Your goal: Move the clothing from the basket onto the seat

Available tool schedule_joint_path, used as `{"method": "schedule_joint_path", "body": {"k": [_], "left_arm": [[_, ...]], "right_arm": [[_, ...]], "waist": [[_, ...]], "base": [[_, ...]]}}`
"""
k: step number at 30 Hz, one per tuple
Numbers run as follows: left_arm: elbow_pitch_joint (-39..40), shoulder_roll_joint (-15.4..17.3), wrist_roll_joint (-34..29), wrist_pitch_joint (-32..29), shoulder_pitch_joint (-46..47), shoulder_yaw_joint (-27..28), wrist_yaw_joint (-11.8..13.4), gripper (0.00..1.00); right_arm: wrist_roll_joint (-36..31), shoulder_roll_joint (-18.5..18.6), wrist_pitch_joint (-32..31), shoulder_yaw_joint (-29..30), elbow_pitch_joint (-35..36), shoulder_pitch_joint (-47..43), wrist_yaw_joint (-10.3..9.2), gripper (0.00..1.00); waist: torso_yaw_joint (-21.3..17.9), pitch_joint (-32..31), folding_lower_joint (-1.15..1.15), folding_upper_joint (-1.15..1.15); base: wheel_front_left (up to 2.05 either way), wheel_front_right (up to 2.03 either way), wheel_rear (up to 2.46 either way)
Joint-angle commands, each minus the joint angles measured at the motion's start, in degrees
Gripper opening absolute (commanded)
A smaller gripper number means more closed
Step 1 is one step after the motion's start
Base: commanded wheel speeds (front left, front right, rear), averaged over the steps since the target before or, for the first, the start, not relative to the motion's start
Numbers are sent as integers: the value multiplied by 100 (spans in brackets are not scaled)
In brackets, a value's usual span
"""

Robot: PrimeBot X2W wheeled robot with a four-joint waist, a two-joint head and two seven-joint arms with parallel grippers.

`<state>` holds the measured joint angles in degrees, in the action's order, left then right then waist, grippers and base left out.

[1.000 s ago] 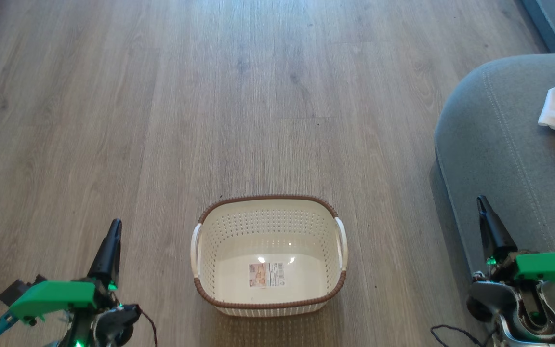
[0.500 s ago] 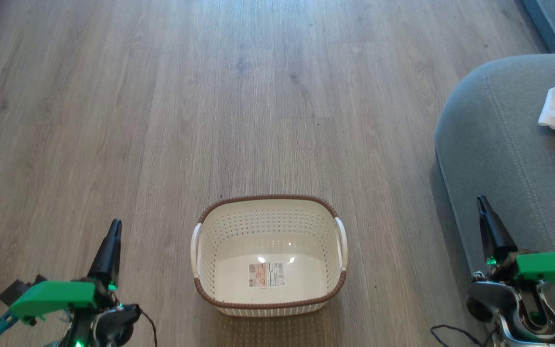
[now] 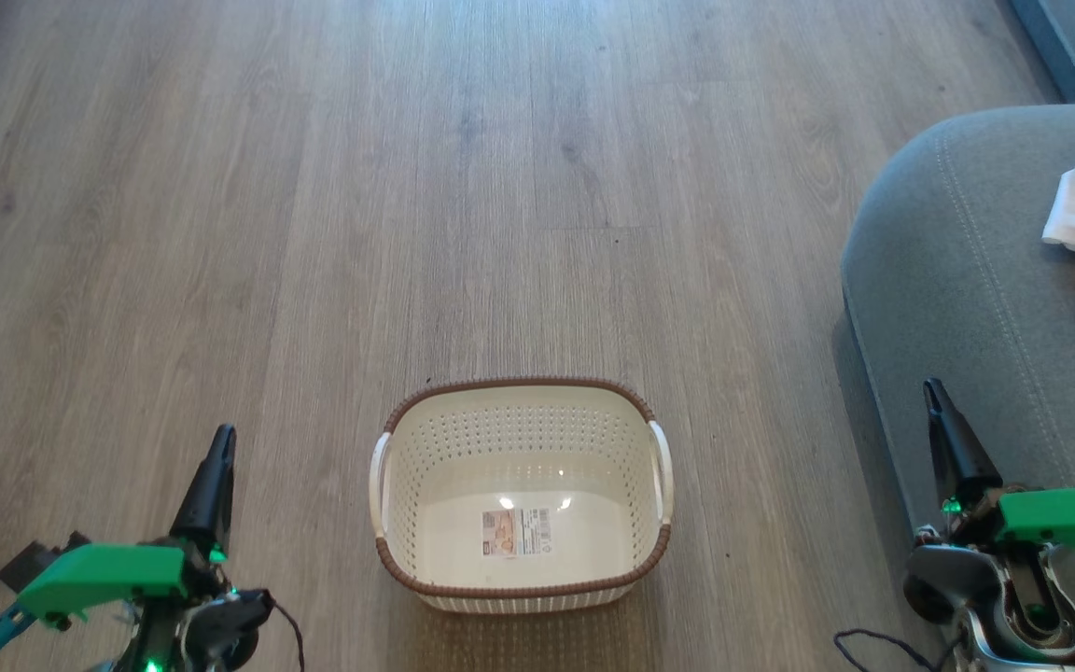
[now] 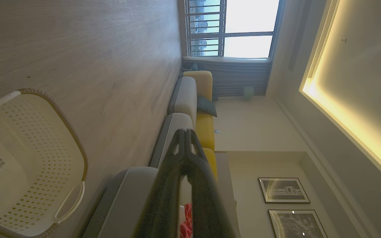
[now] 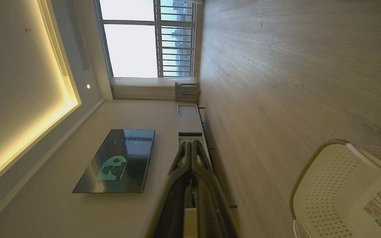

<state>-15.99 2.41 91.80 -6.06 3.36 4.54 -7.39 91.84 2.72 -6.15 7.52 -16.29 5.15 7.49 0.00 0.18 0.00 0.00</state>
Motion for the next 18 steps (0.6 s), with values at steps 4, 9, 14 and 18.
{"method": "schedule_joint_path", "body": {"k": [4, 9, 14, 18], "left_arm": [[195, 47, 38, -42, 283, 197, -10, 0], [195, 47, 38, -42, 283, 197, -10, 0], [195, 47, 38, -42, 283, 197, -10, 0], [195, 47, 38, -42, 283, 197, -10, 0]], "right_arm": [[33, 16, -33, -101, 226, 103, 0, 0], [33, 16, -33, -101, 226, 103, 0, 0], [33, 16, -33, -101, 226, 103, 0, 0], [33, 16, -33, -101, 226, 103, 0, 0]], "waist": [[0, 0, 0, 0], [0, 0, 0, 0], [0, 0, 0, 0], [0, 0, 0, 0]], "base": [[0, 0, 0], [0, 0, 0], [0, 0, 0], [0, 0, 0]]}}
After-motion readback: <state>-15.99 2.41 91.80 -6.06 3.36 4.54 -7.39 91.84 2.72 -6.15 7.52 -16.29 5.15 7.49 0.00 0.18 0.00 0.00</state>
